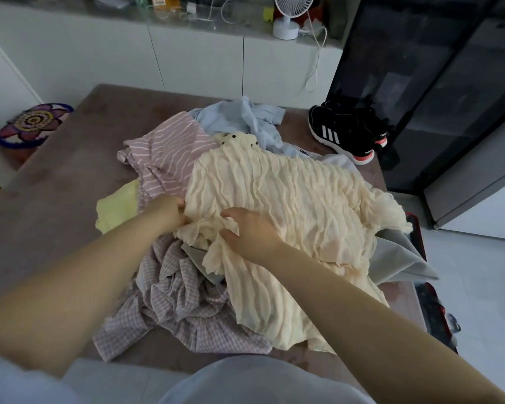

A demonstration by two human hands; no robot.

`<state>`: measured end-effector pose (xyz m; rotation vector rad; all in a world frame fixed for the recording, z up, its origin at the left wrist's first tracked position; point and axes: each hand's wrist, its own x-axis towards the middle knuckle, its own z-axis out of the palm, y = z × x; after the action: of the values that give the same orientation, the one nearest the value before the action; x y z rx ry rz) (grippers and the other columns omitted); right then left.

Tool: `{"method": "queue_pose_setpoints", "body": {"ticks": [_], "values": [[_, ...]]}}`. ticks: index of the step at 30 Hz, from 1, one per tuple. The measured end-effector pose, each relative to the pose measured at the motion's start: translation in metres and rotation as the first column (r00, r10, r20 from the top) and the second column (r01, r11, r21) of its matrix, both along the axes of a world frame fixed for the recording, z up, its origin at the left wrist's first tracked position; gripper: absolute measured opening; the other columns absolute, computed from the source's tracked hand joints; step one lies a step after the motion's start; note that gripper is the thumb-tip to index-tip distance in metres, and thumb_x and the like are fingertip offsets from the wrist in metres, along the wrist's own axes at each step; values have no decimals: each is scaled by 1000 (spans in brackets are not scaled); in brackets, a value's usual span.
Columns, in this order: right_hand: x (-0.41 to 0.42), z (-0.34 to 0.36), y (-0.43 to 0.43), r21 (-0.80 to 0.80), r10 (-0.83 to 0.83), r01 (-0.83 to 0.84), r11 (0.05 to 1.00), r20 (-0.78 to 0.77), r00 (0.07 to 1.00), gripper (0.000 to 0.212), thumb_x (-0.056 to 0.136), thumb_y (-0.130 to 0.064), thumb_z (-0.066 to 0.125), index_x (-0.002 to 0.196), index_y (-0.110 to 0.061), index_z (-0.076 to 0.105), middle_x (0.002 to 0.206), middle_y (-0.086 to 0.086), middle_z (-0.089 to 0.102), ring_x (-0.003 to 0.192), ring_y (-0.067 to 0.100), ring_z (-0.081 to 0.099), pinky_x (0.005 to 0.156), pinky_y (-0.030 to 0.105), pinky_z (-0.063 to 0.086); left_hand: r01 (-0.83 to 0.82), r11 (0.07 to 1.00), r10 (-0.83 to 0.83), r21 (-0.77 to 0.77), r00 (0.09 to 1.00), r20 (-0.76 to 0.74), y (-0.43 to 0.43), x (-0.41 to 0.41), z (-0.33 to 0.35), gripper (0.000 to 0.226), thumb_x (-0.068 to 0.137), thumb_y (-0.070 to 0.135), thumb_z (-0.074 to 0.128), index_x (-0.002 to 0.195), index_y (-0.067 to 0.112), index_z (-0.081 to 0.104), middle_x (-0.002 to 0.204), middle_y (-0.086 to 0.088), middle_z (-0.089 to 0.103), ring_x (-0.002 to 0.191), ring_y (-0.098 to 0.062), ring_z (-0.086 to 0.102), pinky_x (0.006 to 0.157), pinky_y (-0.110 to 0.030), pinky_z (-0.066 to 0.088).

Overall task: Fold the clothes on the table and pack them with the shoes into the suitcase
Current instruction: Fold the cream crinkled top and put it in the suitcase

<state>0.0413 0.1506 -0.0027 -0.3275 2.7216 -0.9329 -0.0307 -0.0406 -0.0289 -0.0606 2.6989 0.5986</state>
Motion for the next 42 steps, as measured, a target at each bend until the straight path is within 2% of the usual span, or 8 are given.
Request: {"method": "queue_pose_setpoints", "body": {"ticks": [3,9,17,22,26,30,34,42], "values": [[-9,1,-18,11,24,-24,1000,2,1000,50,91,-29,54,137,-16,42,140,4,47,127,22,44,101,34,38,50,993,-39,108,994,-104,-5,5,11,36,78,33,68,56,20,43,61,3,43,68,-18,47,55,-27,26],[-11,1,-59,-68,-118,122,990,58,991,90,76,-43,69,144,-19,14,143,6,37,127,26,43,99,40,40,150,943,-146,295,989,-36,2,-1,64,21,85,31,64,74,22,48,70,6,52,65,-10,50,54,-26,34],[-24,31,9,-539,-594,569,621,149,790,49,84,-9,59,128,-14,38,96,-6,56,84,8,59,63,17,45,173,815,-126,553,985,-121,26,-30,95,10,94,10,50,101,16,54,93,-2,65,72,-11,64,58,-14,47],[-26,13,50,-198,-645,626,755,-44,763,57,89,-28,56,138,-11,32,136,5,44,113,23,54,86,36,47,227,935,-156,272,953,-261,40,-51,51,57,82,14,68,132,12,41,127,-12,51,102,-23,53,86,-32,41],[-23,6,51,-49,-592,590,806,-84,801,87,76,-54,66,140,-14,24,139,6,41,124,24,45,95,36,39,93,893,-6,441,981,-196,66,-55,35,78,81,24,69,143,16,24,140,-7,41,115,-26,50,89,-30,39],[-24,2,53,106,-468,494,863,-202,861,82,76,-35,67,142,-22,21,137,5,39,119,26,48,98,38,40,-30,910,160,413,946,-282,83,-62,30,54,83,36,66,127,13,45,114,-1,54,100,-22,54,82,-28,38],[-16,4,70,-196,-614,584,788,-179,769,69,81,3,45,142,-21,26,138,7,32,102,27,55,77,37,51,-81,922,251,379,871,-422,86,-72,45,25,87,21,60,105,4,61,108,-12,63,100,-30,57,79,-28,38],[-14,6,54,129,-103,141,982,-265,959,35,88,-36,54,122,-29,60,151,0,28,138,28,20,114,36,10,-148,899,353,412,801,-483,73,-98,94,37,84,16,63,118,5,52,119,-13,59,106,-27,57,82,-24,38]]}}
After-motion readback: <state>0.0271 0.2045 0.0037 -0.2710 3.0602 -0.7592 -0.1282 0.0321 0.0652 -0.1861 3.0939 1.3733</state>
